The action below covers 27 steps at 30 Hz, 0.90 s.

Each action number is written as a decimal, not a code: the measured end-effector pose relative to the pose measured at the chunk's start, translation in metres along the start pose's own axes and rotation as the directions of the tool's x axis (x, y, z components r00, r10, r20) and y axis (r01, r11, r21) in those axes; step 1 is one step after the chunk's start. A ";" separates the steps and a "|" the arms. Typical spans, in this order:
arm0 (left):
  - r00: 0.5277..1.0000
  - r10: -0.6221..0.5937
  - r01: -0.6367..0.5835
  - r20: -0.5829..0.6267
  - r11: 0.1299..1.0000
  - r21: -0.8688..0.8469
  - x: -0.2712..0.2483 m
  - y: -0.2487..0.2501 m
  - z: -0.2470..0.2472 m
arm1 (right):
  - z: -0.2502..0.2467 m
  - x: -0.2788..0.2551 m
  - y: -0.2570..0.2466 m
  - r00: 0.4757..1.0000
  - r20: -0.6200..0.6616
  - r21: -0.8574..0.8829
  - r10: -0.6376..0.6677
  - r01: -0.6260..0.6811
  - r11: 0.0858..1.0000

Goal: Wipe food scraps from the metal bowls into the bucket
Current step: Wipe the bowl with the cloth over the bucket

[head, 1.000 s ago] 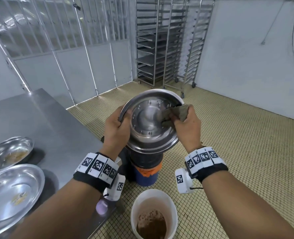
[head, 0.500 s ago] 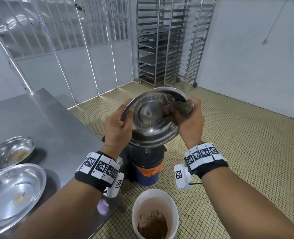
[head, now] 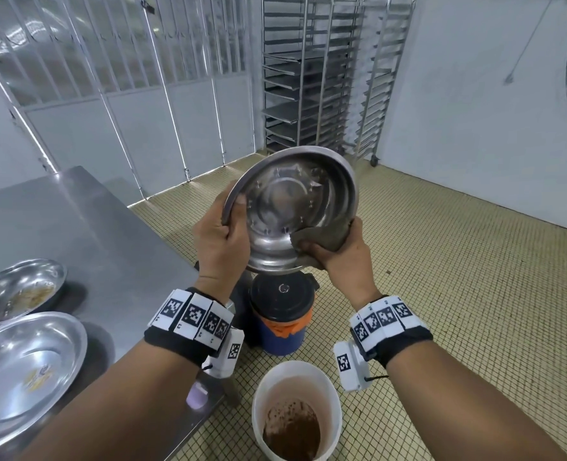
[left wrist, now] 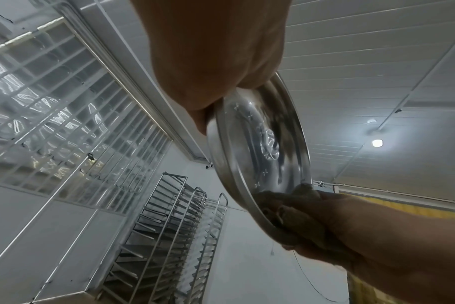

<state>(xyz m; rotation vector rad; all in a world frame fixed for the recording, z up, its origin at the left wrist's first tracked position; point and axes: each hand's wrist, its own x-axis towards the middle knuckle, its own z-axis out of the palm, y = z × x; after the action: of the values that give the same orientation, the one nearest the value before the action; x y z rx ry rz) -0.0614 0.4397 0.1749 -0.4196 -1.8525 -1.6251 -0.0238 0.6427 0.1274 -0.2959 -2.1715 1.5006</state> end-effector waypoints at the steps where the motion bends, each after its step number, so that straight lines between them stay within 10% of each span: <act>1: 1.000 0.008 -0.008 0.005 1.000 0.012 -0.001 0.000 -0.001 | -0.003 0.002 -0.002 1.000 -0.018 0.000 -0.011 0.011 1.000; 7: 0.999 -0.004 0.002 0.047 0.999 0.044 -0.010 -0.001 0.002 | -0.021 0.027 -0.029 0.975 -0.211 0.039 -0.072 0.082 0.996; 14: 0.991 -0.132 0.130 -0.027 0.990 -0.051 -0.001 0.008 0.006 | -0.006 0.003 -0.014 0.997 -0.077 -0.007 -0.009 0.009 1.000; 27: 0.932 -0.305 0.309 0.197 0.951 0.014 -0.013 0.013 0.000 | -0.032 0.032 -0.031 0.986 -0.065 -0.237 -0.153 0.134 0.962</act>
<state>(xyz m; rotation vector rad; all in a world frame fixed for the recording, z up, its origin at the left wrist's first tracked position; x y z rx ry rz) -0.0439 0.4446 0.1762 -0.3192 -2.1398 -1.8634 -0.0325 0.6707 0.1733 -0.2667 -2.2516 1.1379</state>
